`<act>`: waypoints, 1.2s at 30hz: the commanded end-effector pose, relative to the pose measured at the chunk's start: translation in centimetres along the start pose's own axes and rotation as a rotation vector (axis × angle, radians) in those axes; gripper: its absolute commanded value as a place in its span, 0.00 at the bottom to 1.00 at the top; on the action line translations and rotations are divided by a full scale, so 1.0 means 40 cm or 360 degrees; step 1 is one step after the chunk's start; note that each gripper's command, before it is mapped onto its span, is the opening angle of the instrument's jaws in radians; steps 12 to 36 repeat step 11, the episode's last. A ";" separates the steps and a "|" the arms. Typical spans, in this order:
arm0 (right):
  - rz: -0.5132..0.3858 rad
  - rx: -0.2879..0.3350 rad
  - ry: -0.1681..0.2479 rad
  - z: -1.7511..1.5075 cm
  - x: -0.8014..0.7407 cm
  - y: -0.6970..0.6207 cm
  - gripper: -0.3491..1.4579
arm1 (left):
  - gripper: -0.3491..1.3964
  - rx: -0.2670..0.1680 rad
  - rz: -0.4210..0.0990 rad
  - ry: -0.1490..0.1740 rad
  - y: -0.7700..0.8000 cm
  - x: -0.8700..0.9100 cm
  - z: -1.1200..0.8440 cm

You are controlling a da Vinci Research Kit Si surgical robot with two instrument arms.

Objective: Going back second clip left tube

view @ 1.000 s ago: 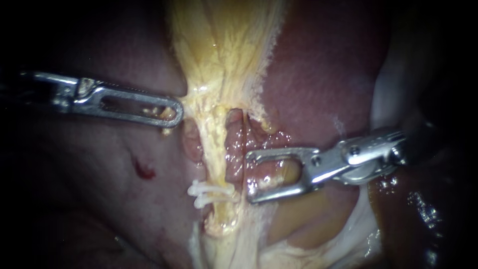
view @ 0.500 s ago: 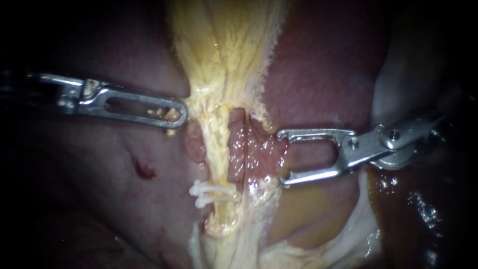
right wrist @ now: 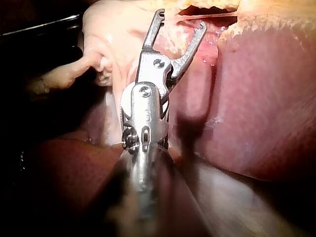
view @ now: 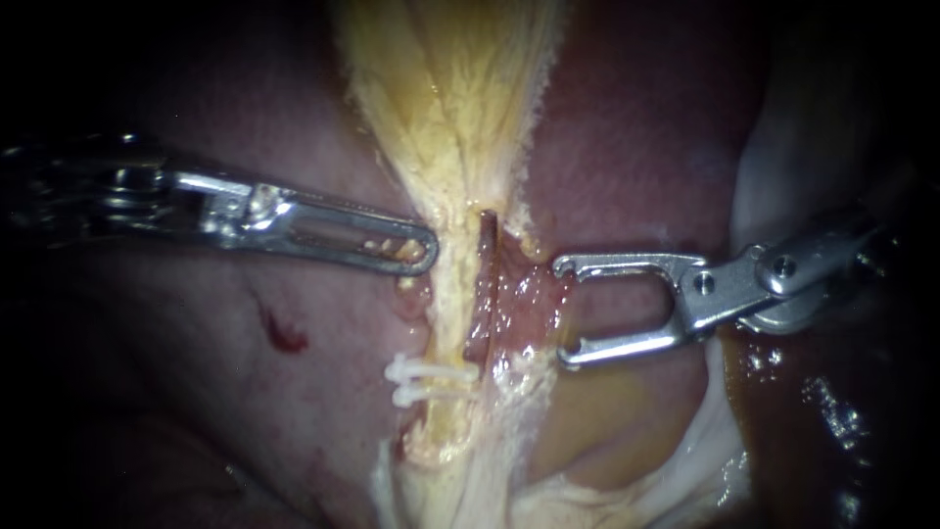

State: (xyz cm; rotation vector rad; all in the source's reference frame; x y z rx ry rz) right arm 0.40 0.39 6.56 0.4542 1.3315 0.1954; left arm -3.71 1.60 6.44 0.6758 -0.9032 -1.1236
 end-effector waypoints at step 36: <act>-0.0009 -0.0001 0.0000 0.0000 0.0001 -0.0001 0.47 | 0.00 0.0004 0.0001 0.0003 0.0001 0.0000 -0.0006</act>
